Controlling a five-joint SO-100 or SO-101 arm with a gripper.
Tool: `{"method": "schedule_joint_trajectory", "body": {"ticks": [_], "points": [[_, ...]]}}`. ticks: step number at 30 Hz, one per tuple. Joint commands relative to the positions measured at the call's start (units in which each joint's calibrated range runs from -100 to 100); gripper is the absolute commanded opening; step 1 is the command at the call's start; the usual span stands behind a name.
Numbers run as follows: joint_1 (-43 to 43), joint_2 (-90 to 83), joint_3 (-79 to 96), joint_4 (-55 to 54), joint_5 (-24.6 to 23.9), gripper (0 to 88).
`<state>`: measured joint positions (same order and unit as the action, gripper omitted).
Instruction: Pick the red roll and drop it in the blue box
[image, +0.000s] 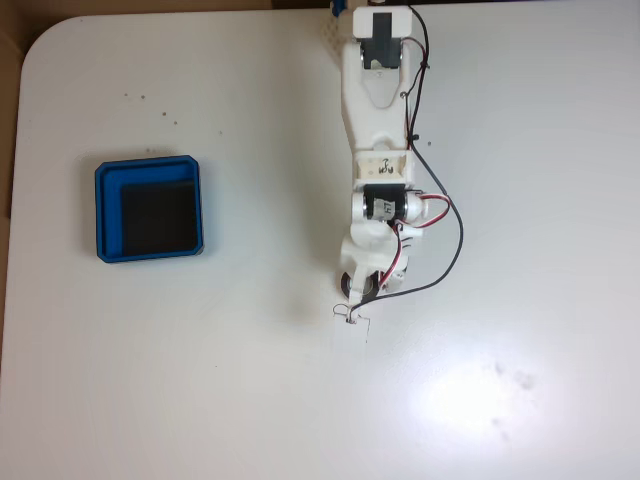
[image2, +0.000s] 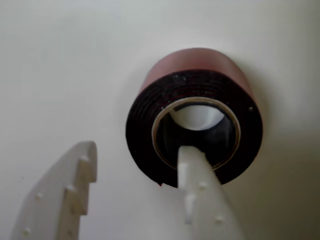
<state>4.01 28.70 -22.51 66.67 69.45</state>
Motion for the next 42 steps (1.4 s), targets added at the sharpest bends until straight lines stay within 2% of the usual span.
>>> {"method": "schedule_joint_trajectory", "body": {"ticks": [1,42], "points": [[1.32,0.14,-3.72,-1.32,0.24,15.1],[1.32,6.08,-3.72,-1.73,0.33,13.3]]}}
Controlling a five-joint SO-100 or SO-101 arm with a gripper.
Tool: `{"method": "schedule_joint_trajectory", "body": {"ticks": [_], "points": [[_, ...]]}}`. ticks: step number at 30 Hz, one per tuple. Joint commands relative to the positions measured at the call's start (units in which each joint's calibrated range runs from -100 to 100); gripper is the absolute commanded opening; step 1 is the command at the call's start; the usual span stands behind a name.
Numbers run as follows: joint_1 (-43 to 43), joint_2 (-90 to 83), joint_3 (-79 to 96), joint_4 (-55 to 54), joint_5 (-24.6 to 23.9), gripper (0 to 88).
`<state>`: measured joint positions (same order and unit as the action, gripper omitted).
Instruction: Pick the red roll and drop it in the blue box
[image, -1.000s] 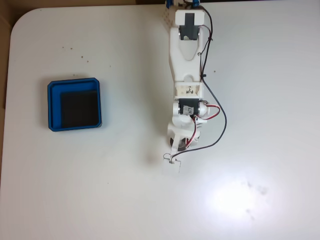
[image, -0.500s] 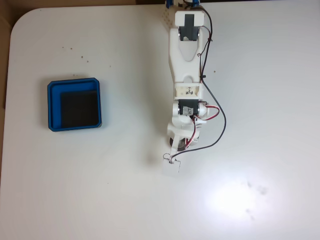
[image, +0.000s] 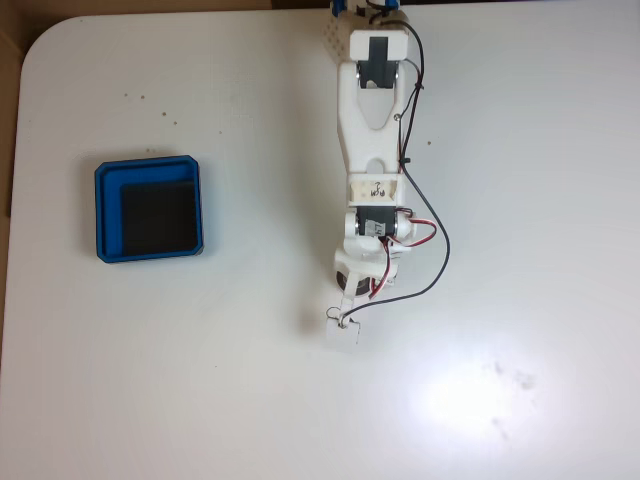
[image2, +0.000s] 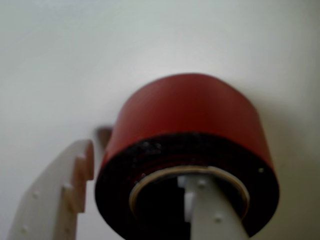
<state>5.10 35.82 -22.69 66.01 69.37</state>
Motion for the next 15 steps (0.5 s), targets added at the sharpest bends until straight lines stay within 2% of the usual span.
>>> {"method": "schedule_joint_trajectory", "body": {"ticks": [1,6,15], "points": [[0.23,-1.03,-3.54,-1.08,0.41,11.7],[0.03,-1.03,-3.54,-1.08,0.41,0.5],[0.03,-1.20,-3.54,-0.99,0.41,0.4]]}}
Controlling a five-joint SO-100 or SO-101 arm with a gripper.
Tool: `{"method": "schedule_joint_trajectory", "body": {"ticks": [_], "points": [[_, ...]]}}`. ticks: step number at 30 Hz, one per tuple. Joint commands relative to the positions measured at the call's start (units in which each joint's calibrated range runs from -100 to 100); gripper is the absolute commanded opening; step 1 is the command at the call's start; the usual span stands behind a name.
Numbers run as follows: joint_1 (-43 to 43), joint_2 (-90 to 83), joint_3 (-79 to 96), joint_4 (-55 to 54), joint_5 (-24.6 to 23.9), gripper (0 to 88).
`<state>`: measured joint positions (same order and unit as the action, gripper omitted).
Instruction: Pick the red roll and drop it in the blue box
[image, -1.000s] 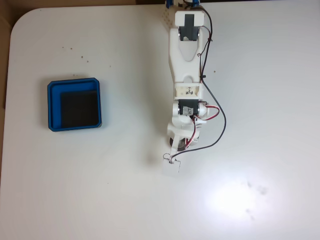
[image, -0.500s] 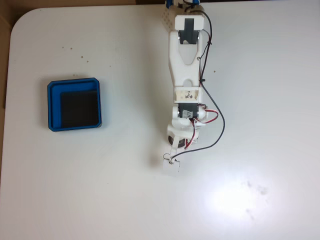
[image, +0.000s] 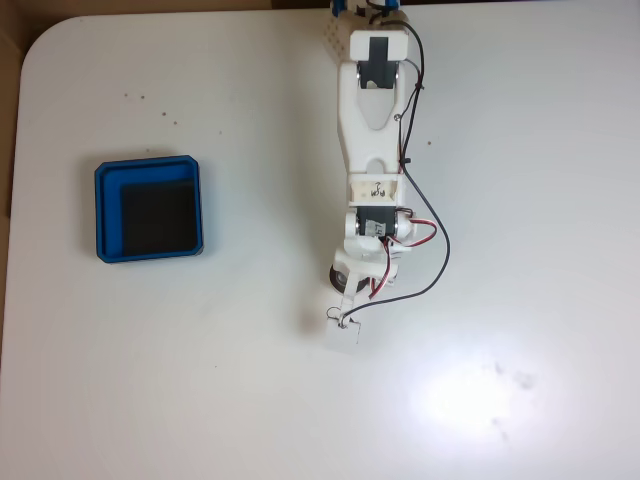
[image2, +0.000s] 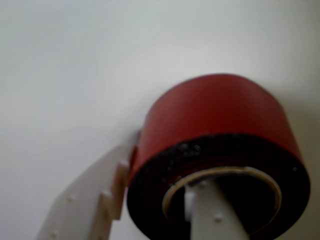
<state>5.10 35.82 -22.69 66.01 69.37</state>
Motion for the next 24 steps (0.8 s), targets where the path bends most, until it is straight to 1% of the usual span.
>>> {"method": "schedule_joint_trajectory", "body": {"ticks": [1,9,15,20,24], "points": [[0.03,-1.37,-3.54,-0.91,0.41,0.4],[0.91,-8.89,-3.19,-0.09,0.50,0.4],[5.90,-18.76,-3.10,-0.09,1.02,0.5],[13.61,-27.04,-3.01,-0.09,4.35,0.5],[21.14,-30.38,-3.01,-0.09,8.65,0.5]]}}
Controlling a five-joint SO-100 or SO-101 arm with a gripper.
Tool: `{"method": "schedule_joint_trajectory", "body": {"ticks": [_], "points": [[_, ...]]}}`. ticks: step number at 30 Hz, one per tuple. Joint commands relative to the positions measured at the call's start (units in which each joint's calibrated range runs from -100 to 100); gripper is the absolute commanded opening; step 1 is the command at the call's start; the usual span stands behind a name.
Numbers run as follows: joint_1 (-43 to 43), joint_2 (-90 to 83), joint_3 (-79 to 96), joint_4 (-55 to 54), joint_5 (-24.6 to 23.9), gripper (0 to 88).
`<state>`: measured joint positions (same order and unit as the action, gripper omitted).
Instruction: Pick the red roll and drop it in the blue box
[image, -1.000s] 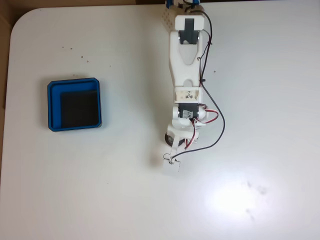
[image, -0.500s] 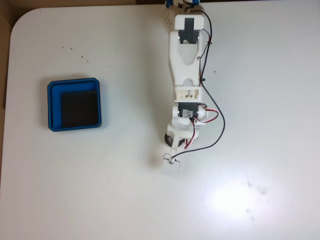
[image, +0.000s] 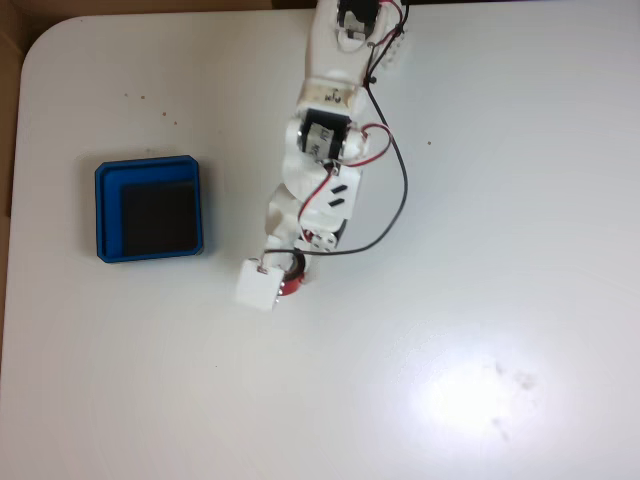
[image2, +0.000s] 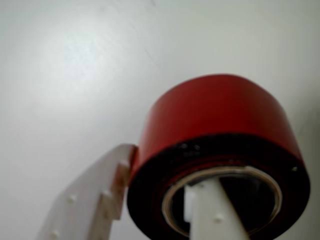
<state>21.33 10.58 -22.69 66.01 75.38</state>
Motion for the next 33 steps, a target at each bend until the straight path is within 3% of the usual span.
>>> {"method": "schedule_joint_trajectory", "body": {"ticks": [1,7,10,19,33], "points": [[6.96,-5.48,-3.01,-0.09,4.04,0.5],[18.49,-5.90,-3.01,-0.09,15.69,0.5],[22.49,-5.82,-3.01,-0.17,19.02,0.6],[36.47,-5.15,-2.92,-0.17,19.28,0.7],[38.62,3.04,-1.21,-0.09,19.28,0.7]]}}
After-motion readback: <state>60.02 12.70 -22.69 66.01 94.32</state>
